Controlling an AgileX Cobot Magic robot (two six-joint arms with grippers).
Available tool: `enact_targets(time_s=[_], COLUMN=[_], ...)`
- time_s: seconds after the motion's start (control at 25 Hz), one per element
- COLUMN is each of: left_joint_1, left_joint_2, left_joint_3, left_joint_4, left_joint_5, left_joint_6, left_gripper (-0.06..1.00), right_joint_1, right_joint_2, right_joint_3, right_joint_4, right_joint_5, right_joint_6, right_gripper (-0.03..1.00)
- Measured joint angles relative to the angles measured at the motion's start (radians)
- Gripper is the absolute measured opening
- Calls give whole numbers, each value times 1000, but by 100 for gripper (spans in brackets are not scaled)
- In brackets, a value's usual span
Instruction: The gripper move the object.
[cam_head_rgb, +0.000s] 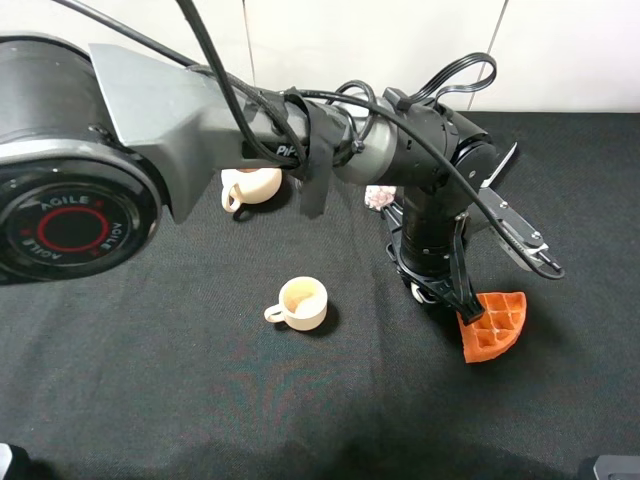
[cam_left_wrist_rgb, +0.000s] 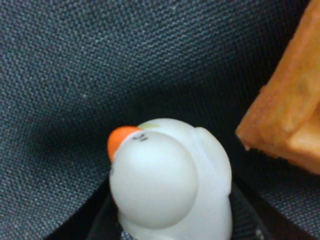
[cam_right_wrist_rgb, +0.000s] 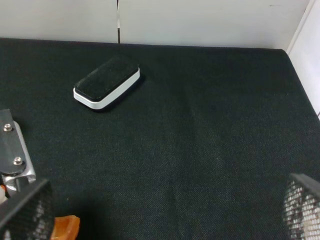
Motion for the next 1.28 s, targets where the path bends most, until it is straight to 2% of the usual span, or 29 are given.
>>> enact_targets(time_s=[0.32,0.44,0.84,1.28], left_joint_1=[0,0,0,0], left_joint_2=[0,0,0,0], left_joint_3=[0,0,-40,-170], left_joint_4=[7,7,7,7], left_joint_5=[4,4,85,263], left_joint_6=[0,0,0,0], left_gripper=[74,78,80,80], right_joint_1=[0,0,0,0], right_joint_2=[0,0,0,0], right_joint_3=[0,0,0,0], right_joint_4=[0,0,0,0], right_joint_5=[0,0,0,0], right_joint_6=[0,0,0,0], right_gripper=[69,69,69,69])
